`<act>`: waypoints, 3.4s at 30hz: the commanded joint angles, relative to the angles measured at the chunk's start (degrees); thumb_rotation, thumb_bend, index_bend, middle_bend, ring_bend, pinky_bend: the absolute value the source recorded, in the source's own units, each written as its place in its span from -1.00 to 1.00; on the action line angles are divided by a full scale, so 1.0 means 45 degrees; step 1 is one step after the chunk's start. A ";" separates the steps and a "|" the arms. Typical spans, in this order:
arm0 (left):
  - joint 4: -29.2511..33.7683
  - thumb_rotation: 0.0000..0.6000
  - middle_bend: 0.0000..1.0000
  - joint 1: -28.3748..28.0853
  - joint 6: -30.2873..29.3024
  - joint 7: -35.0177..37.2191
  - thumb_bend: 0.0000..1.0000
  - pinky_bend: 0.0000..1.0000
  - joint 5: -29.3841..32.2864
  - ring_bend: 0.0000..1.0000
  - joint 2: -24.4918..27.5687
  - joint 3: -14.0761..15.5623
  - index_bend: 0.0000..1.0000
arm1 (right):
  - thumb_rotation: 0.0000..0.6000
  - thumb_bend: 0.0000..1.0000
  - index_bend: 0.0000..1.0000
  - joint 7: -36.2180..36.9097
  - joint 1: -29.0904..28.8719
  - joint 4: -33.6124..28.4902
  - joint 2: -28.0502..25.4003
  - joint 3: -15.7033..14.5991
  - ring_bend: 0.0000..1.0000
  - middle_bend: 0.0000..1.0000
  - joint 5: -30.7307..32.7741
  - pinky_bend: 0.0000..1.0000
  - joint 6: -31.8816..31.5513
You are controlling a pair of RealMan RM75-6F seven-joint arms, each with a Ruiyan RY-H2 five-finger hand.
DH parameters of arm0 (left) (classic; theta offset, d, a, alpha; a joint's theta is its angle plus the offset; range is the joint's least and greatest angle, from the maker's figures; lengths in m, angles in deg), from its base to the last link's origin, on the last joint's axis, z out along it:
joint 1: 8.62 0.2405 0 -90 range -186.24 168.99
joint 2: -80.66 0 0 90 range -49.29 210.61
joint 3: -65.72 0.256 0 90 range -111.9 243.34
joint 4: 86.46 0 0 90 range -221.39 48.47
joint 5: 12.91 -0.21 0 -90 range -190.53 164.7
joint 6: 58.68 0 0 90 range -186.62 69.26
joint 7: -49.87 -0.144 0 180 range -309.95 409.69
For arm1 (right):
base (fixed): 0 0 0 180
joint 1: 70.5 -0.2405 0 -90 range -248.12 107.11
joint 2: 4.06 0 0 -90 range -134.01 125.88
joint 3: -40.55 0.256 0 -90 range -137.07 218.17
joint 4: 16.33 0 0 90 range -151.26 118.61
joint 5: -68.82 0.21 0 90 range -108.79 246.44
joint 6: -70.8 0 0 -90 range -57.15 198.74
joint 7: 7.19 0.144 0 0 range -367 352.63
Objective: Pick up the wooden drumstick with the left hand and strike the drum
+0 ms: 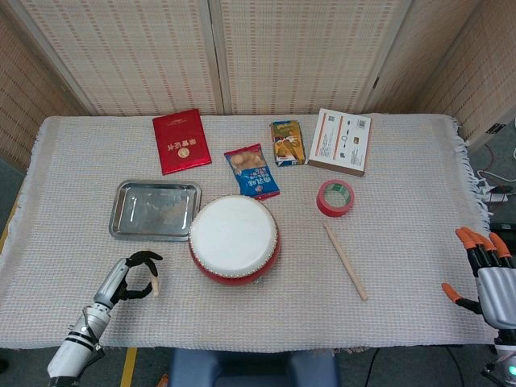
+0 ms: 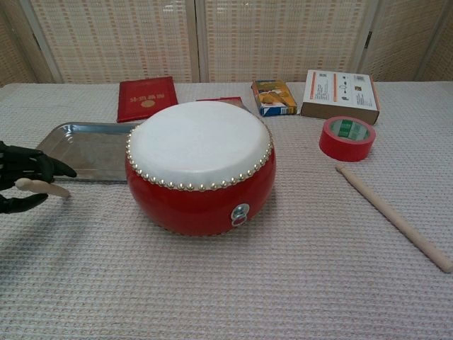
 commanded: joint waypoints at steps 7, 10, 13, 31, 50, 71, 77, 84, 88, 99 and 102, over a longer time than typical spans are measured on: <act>-0.1416 1.00 -0.38 -0.0557 0.1087 1.5157 -0.22 -0.75 -0.4993 -0.69 0.2427 0.1058 0.19 | 1.00 -0.61 -0.94 -0.0056 0.0051 -0.0116 -0.0050 -0.0067 -1.00 -0.89 -0.0030 -1.00 -0.0003; -0.2491 1.00 -0.37 -0.0934 0.0477 1.7296 -0.22 -0.75 -0.5843 -0.69 0.2279 0.1688 0.19 | 1.00 -0.61 -0.94 -0.0105 0.0066 -0.0183 -0.0071 -0.0078 -1.00 -0.89 -0.0040 -1.00 -0.0017; -0.3297 1.00 -0.36 -0.1310 0.0023 1.8894 -0.22 -0.75 -0.6373 -0.69 0.2127 0.2228 0.19 | 1.00 -0.61 -0.94 -0.0151 0.0069 -0.0234 -0.0074 -0.0092 -1.00 -0.89 -0.0045 -1.00 -0.0001; -0.5056 1.00 -0.25 -0.2602 0.0031 2.1253 -0.22 -0.70 -0.4833 -0.50 0.0956 0.3366 0.07 | 1.00 -0.61 -0.94 -0.0082 0.0185 -0.0250 -0.0066 -0.0160 -1.00 -0.89 0.0075 -1.00 0.0035; -0.4295 1.00 -0.06 -0.2234 0.0193 1.8251 -0.20 -0.21 -0.2895 -0.23 -0.0089 0.2175 -0.07 | 1.00 -0.61 -0.94 0.0146 0.0225 -0.0111 -0.0113 -0.0151 -1.00 -0.89 0.0141 -1.00 0.0078; -0.3554 1.00 0.07 -0.2286 0.0087 1.5645 -0.19 -0.11 -0.3500 -0.07 -0.0802 0.2327 -0.02 | 1.00 -0.61 -0.94 0.0019 0.0315 -0.0259 -0.0336 0.0071 -1.00 -0.89 0.0143 -1.00 -0.0348; -0.3501 1.00 0.07 -0.2236 -0.0374 1.4526 -0.20 -0.12 -0.3923 -0.06 -0.1039 0.2498 -0.02 | 1.00 -0.61 -0.94 0.0012 0.0369 -0.0325 -0.0383 0.0077 -1.00 -0.89 0.0067 -1.00 -0.0479; -0.3420 1.00 0.08 -0.2174 -0.0785 1.2986 -0.23 -0.14 -0.4465 -0.06 -0.1234 0.2896 0.00 | 1.00 -0.61 -0.94 0.0026 0.0399 -0.0330 -0.0370 0.0057 -1.00 -0.89 0.0015 -1.00 -0.0514; -0.3412 1.00 0.08 -0.2174 -0.0869 1.2367 -0.30 -0.15 -0.4609 -0.06 -0.1377 0.3085 0.00 | 1.00 -0.61 -0.94 0.0015 0.0405 -0.0349 -0.0380 0.0055 -1.00 -0.89 -0.0029 -1.00 -0.0539; -0.3534 1.00 0.07 -0.2257 -0.1055 1.2114 -0.46 -0.16 -0.4687 -0.06 -0.1566 0.3384 0.02 | 1.00 -0.61 -0.94 0.0007 0.0472 -0.0392 -0.0394 0.0041 -1.00 -0.89 -0.0049 -1.00 -0.0613; -0.3625 1.00 0.10 -0.2249 -0.1114 1.1875 -0.49 -0.16 -0.4716 -0.05 -0.1639 0.3467 0.06 | 1.00 -0.61 -0.94 0.0010 0.0494 -0.0394 -0.0390 0.0042 -1.00 -0.89 -0.0051 -1.00 -0.0645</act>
